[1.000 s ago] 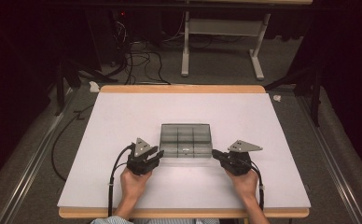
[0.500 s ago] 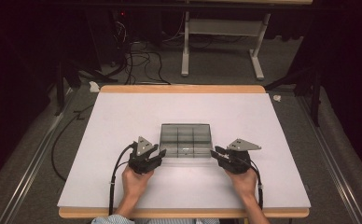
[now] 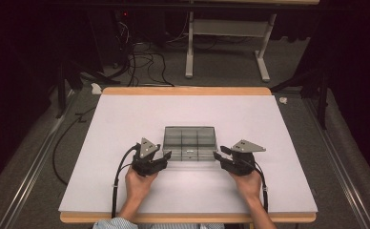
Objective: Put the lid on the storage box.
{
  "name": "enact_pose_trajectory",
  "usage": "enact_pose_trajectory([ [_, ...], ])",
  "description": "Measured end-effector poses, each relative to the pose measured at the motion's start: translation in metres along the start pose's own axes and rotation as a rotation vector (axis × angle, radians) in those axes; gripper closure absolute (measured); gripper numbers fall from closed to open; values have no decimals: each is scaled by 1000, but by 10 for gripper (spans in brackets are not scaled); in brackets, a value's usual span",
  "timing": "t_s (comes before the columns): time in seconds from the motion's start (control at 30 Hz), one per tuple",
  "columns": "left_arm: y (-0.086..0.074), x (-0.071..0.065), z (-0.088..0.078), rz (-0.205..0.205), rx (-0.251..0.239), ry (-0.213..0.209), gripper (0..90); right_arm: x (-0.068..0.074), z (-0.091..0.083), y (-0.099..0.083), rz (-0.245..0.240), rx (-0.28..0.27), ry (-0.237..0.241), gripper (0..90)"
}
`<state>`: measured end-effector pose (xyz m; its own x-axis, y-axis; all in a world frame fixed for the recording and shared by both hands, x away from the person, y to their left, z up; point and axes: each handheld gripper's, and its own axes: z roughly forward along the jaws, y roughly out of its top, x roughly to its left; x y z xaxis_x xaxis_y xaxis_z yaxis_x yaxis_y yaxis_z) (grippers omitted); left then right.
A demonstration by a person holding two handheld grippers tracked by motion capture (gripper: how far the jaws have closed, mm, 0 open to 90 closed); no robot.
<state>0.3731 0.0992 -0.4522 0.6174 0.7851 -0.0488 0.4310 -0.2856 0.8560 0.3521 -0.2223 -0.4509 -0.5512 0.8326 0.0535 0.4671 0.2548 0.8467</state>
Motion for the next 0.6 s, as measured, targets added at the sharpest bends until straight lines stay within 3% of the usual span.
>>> enact_pose_trajectory([
  [0.17, 2, 2, 0, -13, -6, -3, 452, 0, 0, 3, -4, -20, -13, 556],
  [0.4, 9, 1, 3, 8, 14, 4, 426, -4, 3, 7, -4, -18, -7, 524],
  [0.6, 10, 5, 3, -6, -6, 1, 419, -6, 4, 10, 5, -17, -6, 512],
])
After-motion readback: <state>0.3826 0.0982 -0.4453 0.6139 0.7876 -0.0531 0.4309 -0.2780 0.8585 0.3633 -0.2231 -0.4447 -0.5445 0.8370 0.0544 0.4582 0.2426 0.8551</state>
